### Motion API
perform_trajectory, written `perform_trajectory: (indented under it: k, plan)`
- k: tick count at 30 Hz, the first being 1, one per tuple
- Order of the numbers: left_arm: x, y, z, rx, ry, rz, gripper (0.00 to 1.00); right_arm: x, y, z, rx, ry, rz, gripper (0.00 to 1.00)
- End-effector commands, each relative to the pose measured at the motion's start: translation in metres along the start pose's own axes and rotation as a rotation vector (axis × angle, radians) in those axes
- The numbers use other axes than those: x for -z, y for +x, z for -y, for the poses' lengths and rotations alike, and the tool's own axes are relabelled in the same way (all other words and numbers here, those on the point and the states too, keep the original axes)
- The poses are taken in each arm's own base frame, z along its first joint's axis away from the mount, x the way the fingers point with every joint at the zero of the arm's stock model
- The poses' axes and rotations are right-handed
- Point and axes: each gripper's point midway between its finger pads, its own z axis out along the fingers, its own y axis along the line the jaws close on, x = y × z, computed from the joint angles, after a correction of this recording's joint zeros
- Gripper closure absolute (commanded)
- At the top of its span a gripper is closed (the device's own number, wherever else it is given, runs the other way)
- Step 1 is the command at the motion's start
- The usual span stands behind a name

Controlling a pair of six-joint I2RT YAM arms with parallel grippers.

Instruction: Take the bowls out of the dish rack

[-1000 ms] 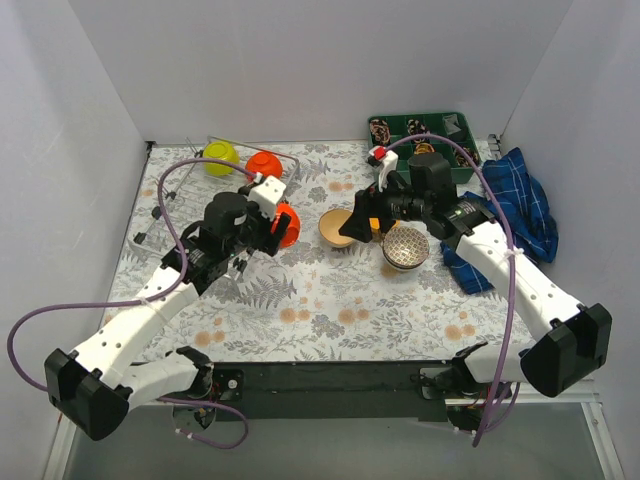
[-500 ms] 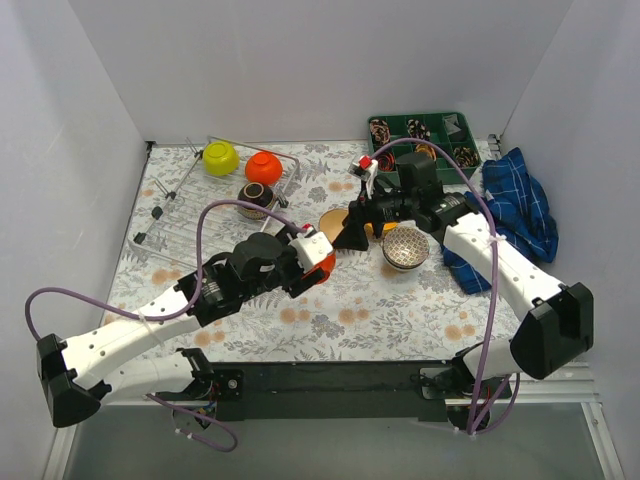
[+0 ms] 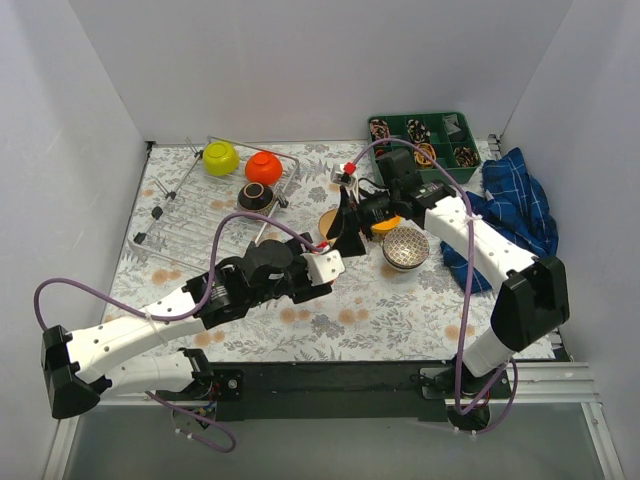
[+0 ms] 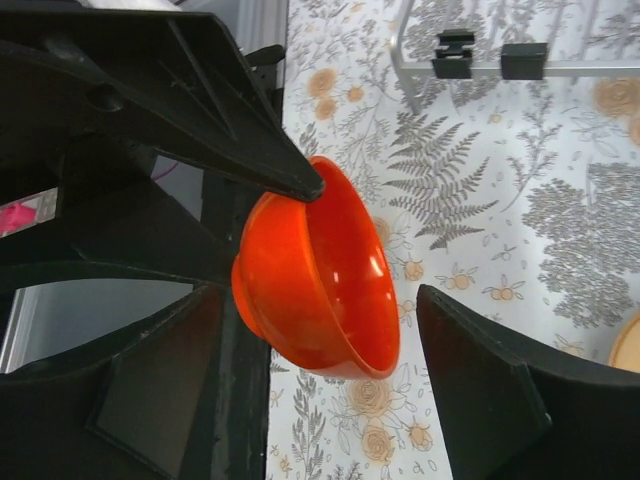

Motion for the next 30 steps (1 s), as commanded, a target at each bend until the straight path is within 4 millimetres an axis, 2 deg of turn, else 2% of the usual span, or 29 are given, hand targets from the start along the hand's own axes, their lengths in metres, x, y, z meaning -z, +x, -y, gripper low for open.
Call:
perform_trajectory:
  k: [1, 5, 9, 10, 11, 12, 14, 15, 19, 21, 25, 26, 28, 30]
  plan:
    - [0.002, -0.028, -0.011, -0.064, -0.020, 0.081, 0.74, -0.004, 0.002, -0.024, 0.015, -0.143, -0.013, 0.13]
    - [-0.002, -0.027, -0.012, -0.101, -0.021, 0.081, 0.74, -0.007, 0.008, -0.033, 0.011, -0.210, -0.017, 0.18]
    - [-0.002, -0.032, -0.013, -0.101, -0.026, 0.104, 0.73, -0.012, 0.018, -0.032, -0.020, -0.242, -0.036, 0.30]
    - [-0.003, -0.032, -0.012, -0.102, -0.025, 0.103, 0.73, -0.012, 0.014, -0.035, -0.015, -0.261, -0.028, 0.33]
    - [-0.004, -0.029, -0.012, -0.104, -0.024, 0.099, 0.73, -0.012, 0.016, -0.037, -0.019, -0.277, -0.032, 0.39]
    - [-0.003, -0.028, -0.010, -0.100, -0.021, 0.100, 0.72, -0.013, 0.017, -0.038, -0.022, -0.291, -0.031, 0.52]
    - [-0.005, -0.023, -0.007, -0.085, -0.021, 0.102, 0.71, -0.013, 0.019, -0.039, -0.026, -0.300, -0.031, 0.67]
    - [-0.004, -0.022, -0.007, -0.082, -0.024, 0.105, 0.70, -0.014, 0.021, -0.037, -0.036, -0.294, -0.038, 0.78]
    - [-0.007, -0.013, -0.003, -0.050, -0.028, 0.089, 0.62, -0.012, 0.023, -0.032, -0.023, -0.256, -0.065, 0.99]
    - [-0.009, -0.008, -0.002, -0.012, -0.041, 0.084, 0.58, -0.011, 0.023, -0.031, -0.019, -0.242, -0.069, 0.99]
    - [-0.007, -0.004, -0.003, 0.077, -0.072, 0.081, 0.37, -0.010, 0.031, -0.022, -0.030, -0.162, -0.114, 0.99]
    - [-0.006, -0.002, -0.004, 0.094, -0.080, 0.079, 0.27, -0.009, 0.033, -0.020, -0.034, -0.142, -0.124, 0.99]
    - [-0.003, 0.003, -0.008, 0.161, -0.119, 0.072, 0.14, -0.006, 0.035, -0.015, -0.034, -0.081, -0.147, 0.99]
    - [0.001, 0.005, -0.013, 0.218, -0.154, 0.078, 0.08, -0.001, 0.035, -0.013, -0.027, -0.026, -0.159, 0.99]
